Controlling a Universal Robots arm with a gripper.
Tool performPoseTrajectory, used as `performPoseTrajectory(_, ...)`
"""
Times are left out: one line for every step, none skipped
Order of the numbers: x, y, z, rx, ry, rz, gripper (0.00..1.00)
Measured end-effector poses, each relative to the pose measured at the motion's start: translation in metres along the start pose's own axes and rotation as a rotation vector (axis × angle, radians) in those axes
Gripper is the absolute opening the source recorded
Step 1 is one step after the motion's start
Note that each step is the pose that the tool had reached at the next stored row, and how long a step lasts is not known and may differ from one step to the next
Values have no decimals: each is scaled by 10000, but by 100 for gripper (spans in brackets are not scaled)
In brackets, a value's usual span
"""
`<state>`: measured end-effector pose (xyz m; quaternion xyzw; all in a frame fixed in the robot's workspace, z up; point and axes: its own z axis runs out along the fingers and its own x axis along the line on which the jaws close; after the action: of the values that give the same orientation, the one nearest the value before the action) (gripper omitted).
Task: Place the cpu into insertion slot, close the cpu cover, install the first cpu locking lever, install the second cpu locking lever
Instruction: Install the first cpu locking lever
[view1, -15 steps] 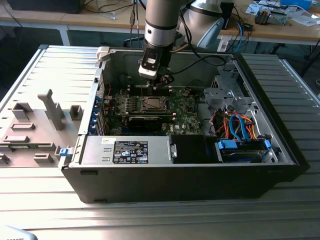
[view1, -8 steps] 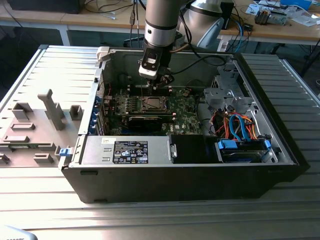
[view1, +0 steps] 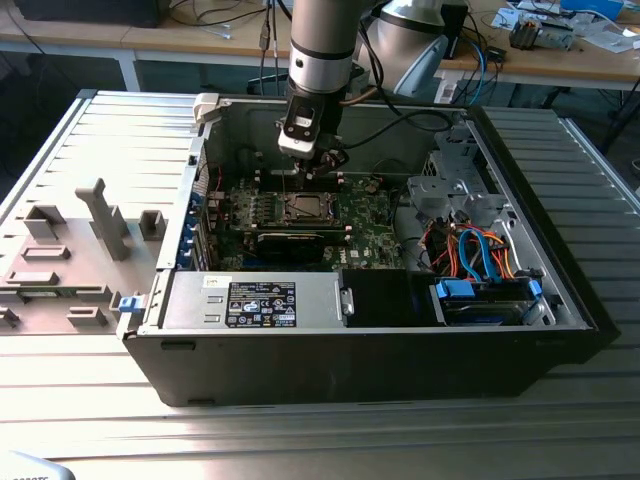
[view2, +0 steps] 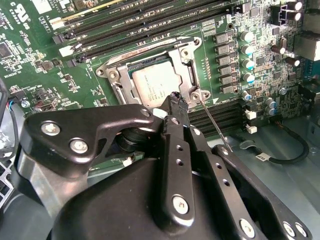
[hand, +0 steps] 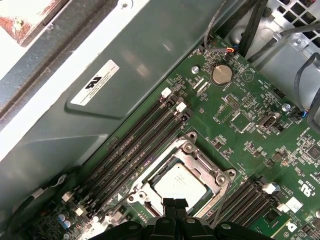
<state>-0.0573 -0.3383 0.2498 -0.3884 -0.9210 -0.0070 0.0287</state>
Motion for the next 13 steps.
performPoseTrajectory(0, 0, 0, 1, 0, -16, 11)
performPoseTrajectory(0, 0, 0, 3, 0, -42, 11)
performPoseTrajectory(0, 0, 0, 4, -1, -62, 11)
performPoseTrajectory(0, 0, 0, 5, -1, -85, 11)
performPoseTrajectory(0, 0, 0, 7, -1, -102, 11)
performPoseTrajectory(0, 0, 0, 8, -1, -125, 11)
performPoseTrajectory(0, 0, 0, 8, -1, -144, 11)
performPoseTrajectory(0, 0, 0, 10, -2, -161, 11)
performPoseTrajectory(0, 0, 0, 12, -2, -201, 11)
performPoseTrajectory(0, 0, 0, 13, -2, -221, 11)
performPoseTrajectory(0, 0, 0, 14, -2, -240, 11)
performPoseTrajectory(0, 0, 0, 16, -2, -267, 11)
performPoseTrajectory(0, 0, 0, 17, -3, -287, 11)
